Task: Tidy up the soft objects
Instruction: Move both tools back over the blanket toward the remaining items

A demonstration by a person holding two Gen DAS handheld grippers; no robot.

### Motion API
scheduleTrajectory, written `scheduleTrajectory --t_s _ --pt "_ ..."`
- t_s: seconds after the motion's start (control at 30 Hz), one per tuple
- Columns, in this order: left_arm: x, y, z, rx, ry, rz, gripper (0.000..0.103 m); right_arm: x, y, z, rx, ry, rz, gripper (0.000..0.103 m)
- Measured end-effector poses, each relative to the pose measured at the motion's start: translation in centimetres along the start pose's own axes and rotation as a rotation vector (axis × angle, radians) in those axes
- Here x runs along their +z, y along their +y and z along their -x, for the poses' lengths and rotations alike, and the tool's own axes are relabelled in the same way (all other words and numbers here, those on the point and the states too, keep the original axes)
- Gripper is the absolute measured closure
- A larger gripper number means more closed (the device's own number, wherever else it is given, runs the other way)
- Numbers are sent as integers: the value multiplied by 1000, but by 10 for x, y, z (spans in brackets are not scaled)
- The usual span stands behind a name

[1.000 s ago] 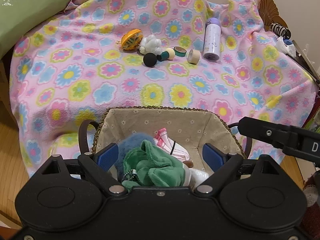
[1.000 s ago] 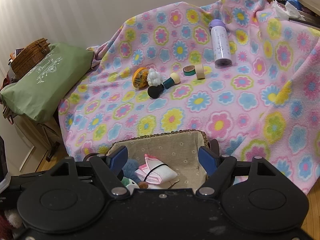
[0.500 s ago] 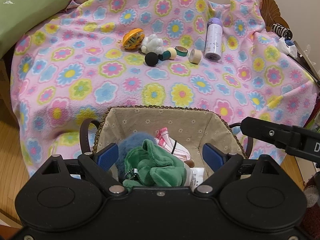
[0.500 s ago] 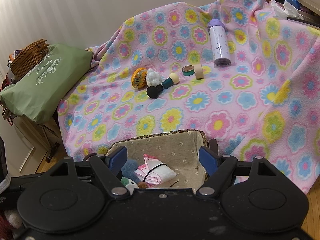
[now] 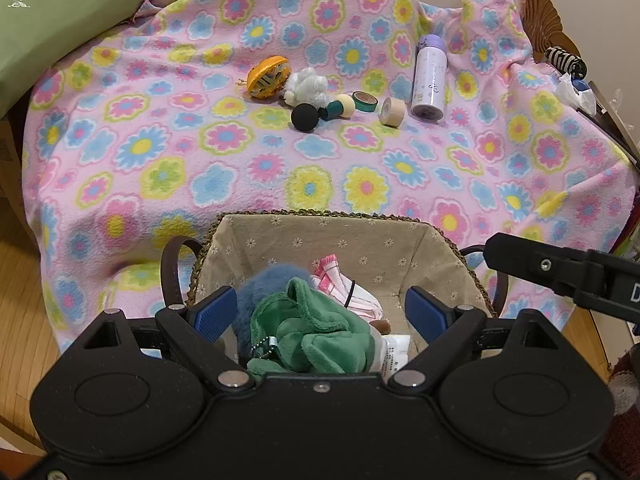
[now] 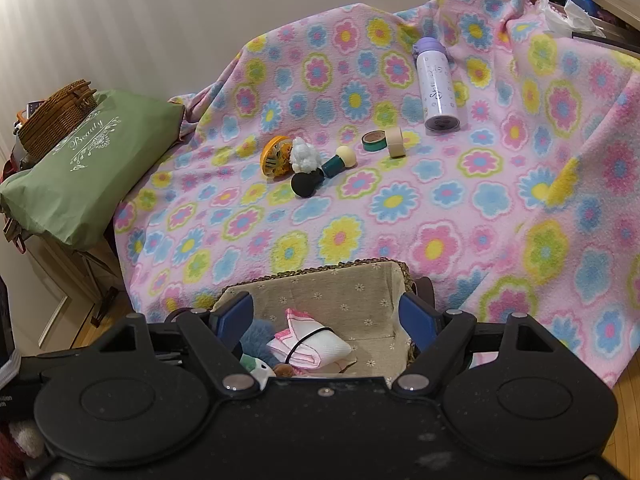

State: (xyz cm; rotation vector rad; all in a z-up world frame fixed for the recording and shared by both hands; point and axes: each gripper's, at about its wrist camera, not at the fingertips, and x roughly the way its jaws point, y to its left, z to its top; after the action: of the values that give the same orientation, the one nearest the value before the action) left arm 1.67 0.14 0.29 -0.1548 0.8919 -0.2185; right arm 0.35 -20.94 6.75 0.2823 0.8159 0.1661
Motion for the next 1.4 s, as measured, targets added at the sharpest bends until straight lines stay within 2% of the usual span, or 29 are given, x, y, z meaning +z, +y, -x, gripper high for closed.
scheduleTrajectory --t_s 0.57,0.83,0.97,1.4 --pt "9 4 0 16 -18 -4 15 8 4 -4 -26 -19 47 21" --pt "36 7 2 72 -77 -62 15 35 4 -8 -67 -67 111 19" --pt "54 10 -2 121 -121 -101 10 51 2 -16 -77 -76 127 19" --pt "104 27 -35 220 -159 -123 10 92 6 -64 -122 -44 190 17"
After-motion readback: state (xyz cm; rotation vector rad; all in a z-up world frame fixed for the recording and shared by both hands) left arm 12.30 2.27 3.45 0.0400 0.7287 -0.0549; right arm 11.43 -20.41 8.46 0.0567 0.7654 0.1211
